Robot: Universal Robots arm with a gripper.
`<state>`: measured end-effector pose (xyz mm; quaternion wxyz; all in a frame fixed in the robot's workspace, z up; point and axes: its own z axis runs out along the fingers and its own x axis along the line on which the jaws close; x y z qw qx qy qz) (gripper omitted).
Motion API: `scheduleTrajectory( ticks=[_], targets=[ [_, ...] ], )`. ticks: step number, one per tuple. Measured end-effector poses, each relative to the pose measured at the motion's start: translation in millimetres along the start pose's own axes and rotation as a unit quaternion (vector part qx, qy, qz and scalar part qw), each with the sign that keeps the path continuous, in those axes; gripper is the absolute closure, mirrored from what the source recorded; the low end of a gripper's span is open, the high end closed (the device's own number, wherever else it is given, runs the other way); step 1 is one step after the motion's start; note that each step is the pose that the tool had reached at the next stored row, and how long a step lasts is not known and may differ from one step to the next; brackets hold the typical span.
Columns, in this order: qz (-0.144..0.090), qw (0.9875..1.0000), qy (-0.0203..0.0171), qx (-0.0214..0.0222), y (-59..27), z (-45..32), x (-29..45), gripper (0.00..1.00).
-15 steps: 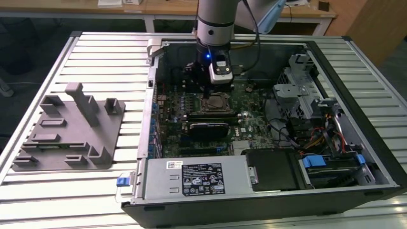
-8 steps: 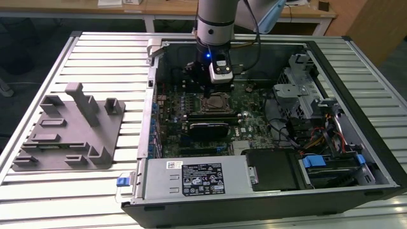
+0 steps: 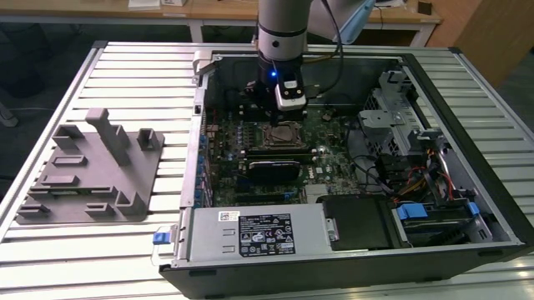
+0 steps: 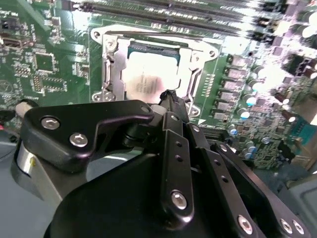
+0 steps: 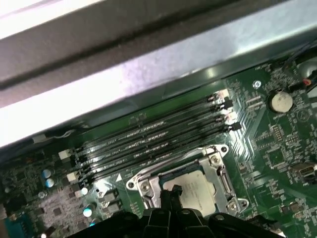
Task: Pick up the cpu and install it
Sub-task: 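Install the first cpu locking lever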
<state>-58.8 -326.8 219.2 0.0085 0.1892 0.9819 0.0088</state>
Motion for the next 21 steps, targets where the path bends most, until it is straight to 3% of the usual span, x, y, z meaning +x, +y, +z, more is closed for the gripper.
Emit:
scheduleTrajectory(
  ticks=[3,5,13,21],
  targets=[
    [-0.001,1.0000,0.0001,-0.0071,-0.7,0.2,-0.4,0.89],
    [-0.002,1.0000,0.0003,-0.0086,-1.0,0.4,-1.3,0.89],
    [-0.003,1.0000,0.0005,-0.0089,-1.9,0.6,-13.4,0.89],
    [-0.003,1.0000,0.0005,-0.0089,-10.1,0.6,-21.8,0.89]
  ],
)
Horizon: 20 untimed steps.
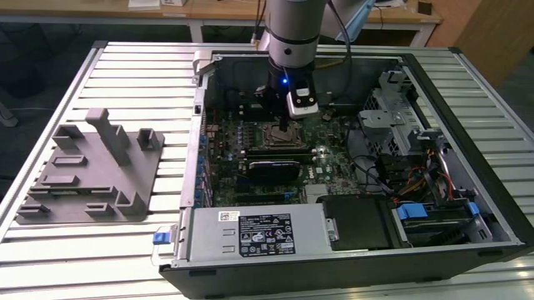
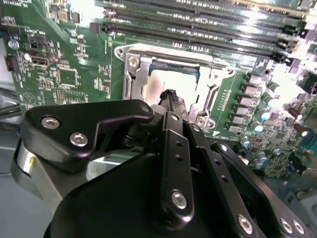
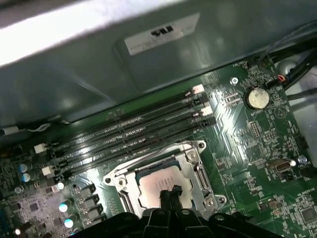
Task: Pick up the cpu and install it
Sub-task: 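Install the first cpu locking lever, then install the second cpu locking lever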
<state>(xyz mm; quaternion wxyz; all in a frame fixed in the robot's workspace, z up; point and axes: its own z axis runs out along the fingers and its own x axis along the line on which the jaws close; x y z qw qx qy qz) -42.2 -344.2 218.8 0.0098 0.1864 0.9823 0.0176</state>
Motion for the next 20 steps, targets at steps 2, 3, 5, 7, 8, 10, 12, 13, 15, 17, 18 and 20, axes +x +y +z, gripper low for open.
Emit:
scheduleTrajectory(
  ticks=[2,3,5,7,8,10,12,13,15,17,18,20],
  targets=[
    [0.000,1.0000,0.0000,0.0000,-1.6,0.0,-0.6,0.89],
    [0.000,1.0000,0.0000,-0.0001,-2.0,0.0,-0.8,0.89],
    [0.000,1.0000,0.0000,0.0000,-2.1,0.0,-0.8,0.89],
    [0.000,1.0000,0.0000,0.0000,-4.5,-0.1,-1.8,0.89],
    [0.000,1.0000,0.0000,0.0000,-4.6,-0.1,-1.8,0.89],
    [0.000,1.0000,0.0000,0.0001,-4.7,-0.5,-1.8,0.89],
    [0.000,1.0000,0.0000,-0.0001,-4.6,-0.9,-1.8,0.89],
    [0.000,1.0000,0.0000,0.0000,-4.6,-1.2,-1.8,0.89],
    [0.000,1.0000,0.0000,0.0000,-4.6,-1.8,-1.8,0.89],
    [0.000,1.0000,0.0000,0.0000,-4.6,-2.4,-1.8,0.89],
    [0.000,1.0000,0.0000,-0.0001,-4.5,-2.6,-1.8,0.89],
    [0.000,1.0000,0.0000,0.0000,-4.5,-3.2,-1.9,0.89]
  ],
)
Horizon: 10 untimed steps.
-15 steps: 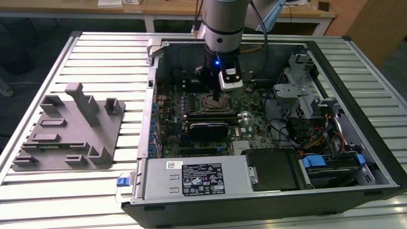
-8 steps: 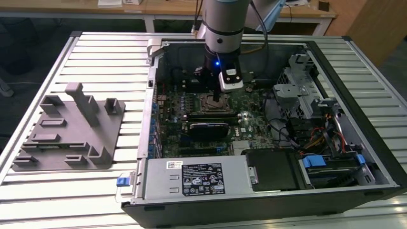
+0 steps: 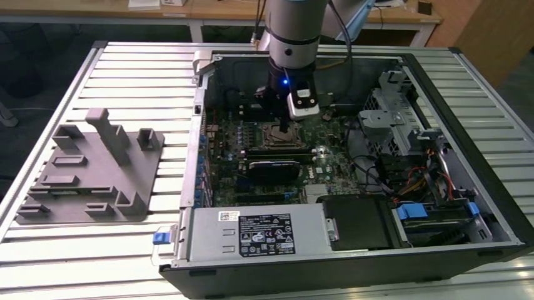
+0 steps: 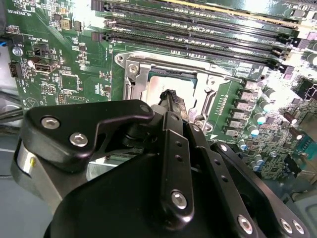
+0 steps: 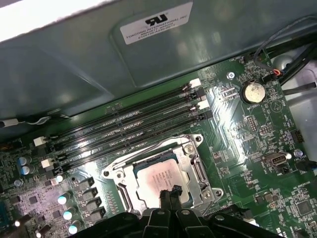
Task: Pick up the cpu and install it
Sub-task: 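Install the second cpu locking lever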
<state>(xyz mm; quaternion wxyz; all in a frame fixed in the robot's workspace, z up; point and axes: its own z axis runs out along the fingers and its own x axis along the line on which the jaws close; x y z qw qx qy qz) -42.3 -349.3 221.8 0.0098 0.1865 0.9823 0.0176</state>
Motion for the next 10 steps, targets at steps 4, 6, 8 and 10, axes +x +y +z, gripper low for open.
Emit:
scheduleTrajectory(
  ticks=[4,6,8,10],
  targets=[
    [0.000,1.0000,0.0000,0.0000,0.1,-2.3,0.0,0.89],
    [0.000,1.0000,0.0000,0.0000,0.1,-3.5,0.0,0.89],
    [0.000,1.0000,0.0000,0.0000,0.2,-4.6,-0.1,0.89],
    [0.000,1.0000,0.0000,0.0000,0.2,-5.6,-0.1,0.89]
  ],
)
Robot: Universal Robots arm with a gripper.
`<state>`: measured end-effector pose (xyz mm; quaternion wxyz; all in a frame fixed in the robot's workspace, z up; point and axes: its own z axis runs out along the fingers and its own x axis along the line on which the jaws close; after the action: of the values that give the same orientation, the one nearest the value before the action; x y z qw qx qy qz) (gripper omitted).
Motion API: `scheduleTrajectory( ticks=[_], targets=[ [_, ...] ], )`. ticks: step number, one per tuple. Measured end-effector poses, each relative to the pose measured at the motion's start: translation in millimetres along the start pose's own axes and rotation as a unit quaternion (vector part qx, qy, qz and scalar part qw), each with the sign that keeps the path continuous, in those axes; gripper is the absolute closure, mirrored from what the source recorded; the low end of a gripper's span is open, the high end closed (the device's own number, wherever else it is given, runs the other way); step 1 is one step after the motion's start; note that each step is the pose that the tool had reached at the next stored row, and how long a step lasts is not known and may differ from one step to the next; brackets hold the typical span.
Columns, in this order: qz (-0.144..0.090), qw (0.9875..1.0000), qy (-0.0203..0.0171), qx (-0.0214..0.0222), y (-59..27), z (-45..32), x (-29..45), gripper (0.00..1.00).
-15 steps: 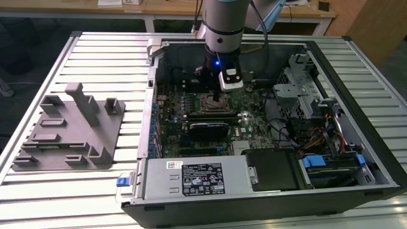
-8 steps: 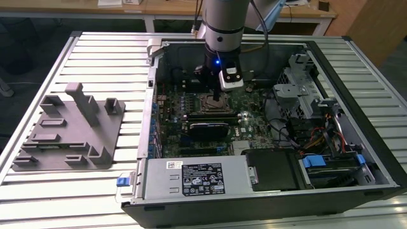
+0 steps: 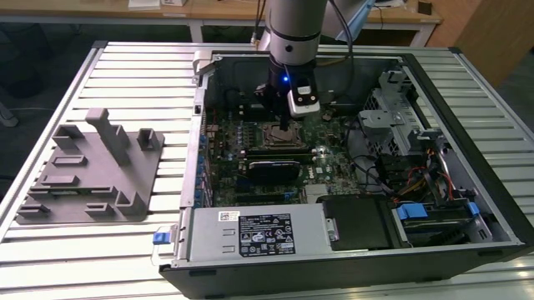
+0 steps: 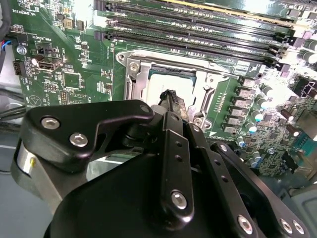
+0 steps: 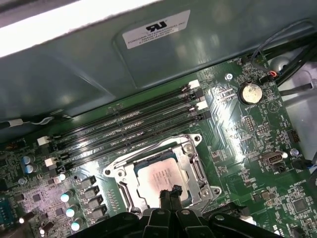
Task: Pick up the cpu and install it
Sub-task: 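Install the second cpu locking lever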
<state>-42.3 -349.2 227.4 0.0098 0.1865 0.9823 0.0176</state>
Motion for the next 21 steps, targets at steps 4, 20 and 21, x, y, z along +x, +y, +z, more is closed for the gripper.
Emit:
scheduleTrajectory(
  ticks=[4,20,21],
  targets=[
    [0.000,1.0000,0.0000,0.0000,0.1,-3.0,0.0,0.89],
    [0.000,1.0000,0.0000,-0.0001,0.4,-11.7,-0.2,0.89],
    [0.000,1.0000,0.0000,0.0000,0.3,-11.8,-0.2,0.89]
  ],
)
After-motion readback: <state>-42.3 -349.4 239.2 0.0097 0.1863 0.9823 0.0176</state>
